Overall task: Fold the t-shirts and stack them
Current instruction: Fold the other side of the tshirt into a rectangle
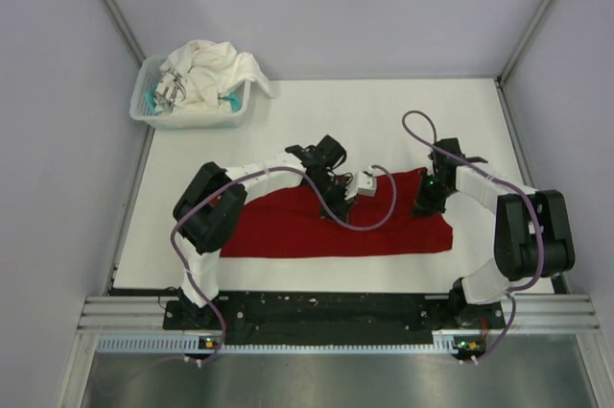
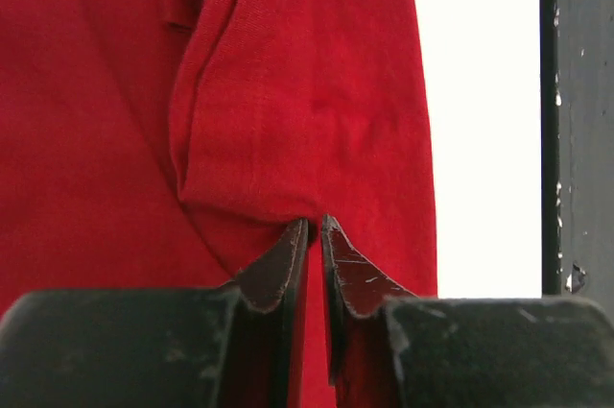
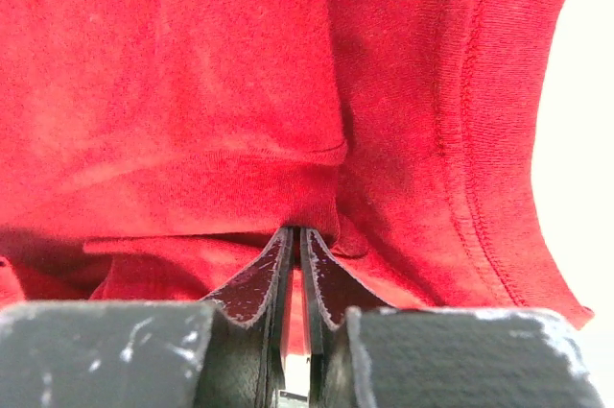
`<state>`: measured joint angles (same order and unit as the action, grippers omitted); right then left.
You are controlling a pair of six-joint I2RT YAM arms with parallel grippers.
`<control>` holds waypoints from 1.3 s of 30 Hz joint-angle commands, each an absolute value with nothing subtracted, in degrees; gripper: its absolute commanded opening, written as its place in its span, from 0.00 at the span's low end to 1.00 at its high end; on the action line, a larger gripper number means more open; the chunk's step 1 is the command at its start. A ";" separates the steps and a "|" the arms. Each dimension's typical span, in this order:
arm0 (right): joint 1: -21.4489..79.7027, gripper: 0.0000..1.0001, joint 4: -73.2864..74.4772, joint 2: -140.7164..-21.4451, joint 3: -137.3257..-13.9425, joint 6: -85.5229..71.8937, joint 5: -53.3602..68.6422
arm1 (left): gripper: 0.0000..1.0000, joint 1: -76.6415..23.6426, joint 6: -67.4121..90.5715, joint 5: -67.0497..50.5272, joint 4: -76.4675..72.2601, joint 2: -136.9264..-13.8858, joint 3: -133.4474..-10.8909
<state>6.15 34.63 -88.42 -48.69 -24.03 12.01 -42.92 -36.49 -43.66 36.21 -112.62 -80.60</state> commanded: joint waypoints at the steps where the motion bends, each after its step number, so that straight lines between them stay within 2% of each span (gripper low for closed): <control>1: 5.36 0.08 34.54 -88.07 -48.52 -23.12 10.81 | 0.20 -44.30 -46.57 -40.53 38.41 -109.16 -76.82; 4: 5.45 0.14 34.98 -87.02 -48.87 -22.94 10.81 | 0.46 -45.00 -48.69 -37.62 38.76 -108.72 -75.50; 6: 5.45 0.19 35.77 -85.79 -49.39 -22.77 10.63 | 0.55 -45.00 -49.04 -37.70 38.93 -107.67 -74.97; 13: 9.40 0.31 36.22 -77.97 -51.94 -20.31 12.82 | 0.56 -44.39 -45.98 -42.27 40.00 -102.40 -77.43; 17: 11.07 0.34 31.65 -78.04 -51.42 -23.19 20.90 | 0.59 -43.77 -33.35 -39.74 29.91 -103.26 -79.18; 20: 11.95 0.31 28.05 -79.89 -51.06 -25.57 21.36 | 0.59 -43.77 -26.74 -37.45 28.92 -109.05 -84.09; 22: 12.22 0.24 25.59 -82.69 -50.98 -26.37 22.14 | 0.58 -43.77 -22.61 -36.22 29.62 -113.27 -87.61; 24: 12.13 0.12 24.35 -86.12 -51.41 -26.72 22.41 | 0.56 -43.77 -20.92 -37.69 31.02 -116.53 -90.51; 28: 12.13 0.00 24.26 -90.35 -50.02 -28.03 24.88 | 0.56 -43.94 -20.04 -42.19 30.77 -118.56 -90.89; 34: 10.82 0.00 24.52 -88.68 -44.30 -28.48 18.72 | 0.51 -44.64 -24.42 -44.03 31.55 -117.42 -88.33; 39: 10.02 0.00 24.08 -88.86 -44.21 -28.83 18.02 | 0.30 -48.24 -29.61 -44.12 34.01 -116.72 -87.28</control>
<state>10.37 25.17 -89.82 -44.62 -28.69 21.45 -45.12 -24.97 -41.50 31.94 -119.63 -88.14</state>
